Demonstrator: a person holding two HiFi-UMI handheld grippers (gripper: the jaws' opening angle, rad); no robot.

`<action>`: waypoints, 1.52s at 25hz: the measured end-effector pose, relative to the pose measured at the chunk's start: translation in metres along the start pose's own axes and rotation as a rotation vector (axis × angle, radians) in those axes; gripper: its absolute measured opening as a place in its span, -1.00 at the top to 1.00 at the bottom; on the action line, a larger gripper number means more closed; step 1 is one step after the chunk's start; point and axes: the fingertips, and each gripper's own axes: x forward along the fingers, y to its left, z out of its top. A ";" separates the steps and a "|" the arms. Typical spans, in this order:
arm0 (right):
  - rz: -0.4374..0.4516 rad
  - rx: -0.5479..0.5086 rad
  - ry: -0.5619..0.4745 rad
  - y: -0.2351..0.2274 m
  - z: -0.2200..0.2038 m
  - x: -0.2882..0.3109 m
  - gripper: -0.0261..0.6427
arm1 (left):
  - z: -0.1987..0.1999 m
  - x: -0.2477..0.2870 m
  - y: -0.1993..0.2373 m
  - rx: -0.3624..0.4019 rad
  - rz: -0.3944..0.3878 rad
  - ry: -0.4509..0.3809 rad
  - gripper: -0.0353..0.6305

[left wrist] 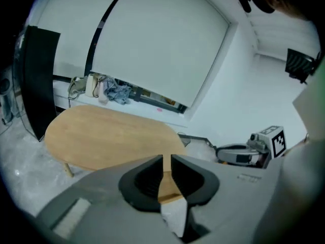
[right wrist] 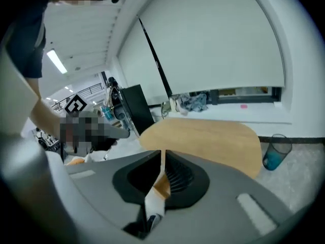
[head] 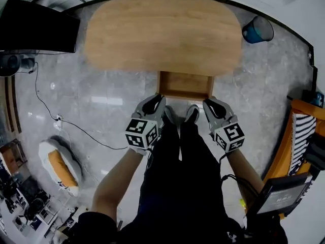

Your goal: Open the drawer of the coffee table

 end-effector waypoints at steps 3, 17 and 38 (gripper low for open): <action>0.014 0.002 -0.127 0.037 0.078 -0.016 0.88 | 0.058 -0.036 -0.034 -0.026 -0.055 -0.088 0.74; -0.048 -0.091 -0.402 0.091 0.257 -0.110 0.91 | 0.237 -0.167 -0.091 -0.061 -0.155 -0.456 0.89; -0.182 -0.463 -0.625 0.120 0.363 -0.206 0.92 | 0.322 -0.236 -0.193 0.442 -0.142 -0.689 0.89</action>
